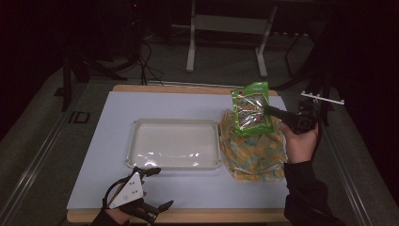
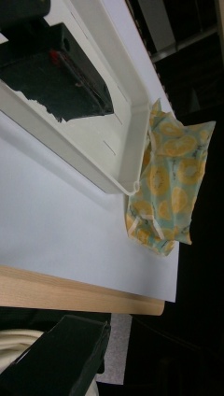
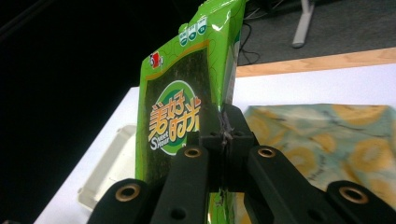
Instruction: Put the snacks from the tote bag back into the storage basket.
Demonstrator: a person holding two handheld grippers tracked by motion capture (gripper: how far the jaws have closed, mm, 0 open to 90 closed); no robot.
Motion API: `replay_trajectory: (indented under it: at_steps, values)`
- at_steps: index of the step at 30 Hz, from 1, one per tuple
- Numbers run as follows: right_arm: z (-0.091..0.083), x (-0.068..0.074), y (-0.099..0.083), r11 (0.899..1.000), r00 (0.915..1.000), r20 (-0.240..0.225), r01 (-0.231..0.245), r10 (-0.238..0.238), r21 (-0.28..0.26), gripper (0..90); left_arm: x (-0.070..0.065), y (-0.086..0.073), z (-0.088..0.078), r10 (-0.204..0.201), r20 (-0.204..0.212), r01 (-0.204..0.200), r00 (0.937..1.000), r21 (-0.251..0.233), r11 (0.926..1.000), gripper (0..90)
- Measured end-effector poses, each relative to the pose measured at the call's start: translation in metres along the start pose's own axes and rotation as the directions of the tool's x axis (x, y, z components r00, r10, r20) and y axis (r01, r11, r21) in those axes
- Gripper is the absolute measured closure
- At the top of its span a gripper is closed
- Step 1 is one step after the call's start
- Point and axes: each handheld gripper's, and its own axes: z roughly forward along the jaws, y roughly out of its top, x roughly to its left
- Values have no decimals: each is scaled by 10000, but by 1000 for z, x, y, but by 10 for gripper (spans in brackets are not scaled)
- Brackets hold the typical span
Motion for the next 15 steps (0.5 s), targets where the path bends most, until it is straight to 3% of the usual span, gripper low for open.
replay_trajectory:
  at_steps: [15]
  values:
    - [32,32,-3,10000,9972,-741,31,-28,45,888,-1,0,-2,87,-130,-88,9999,-95,9999,4]
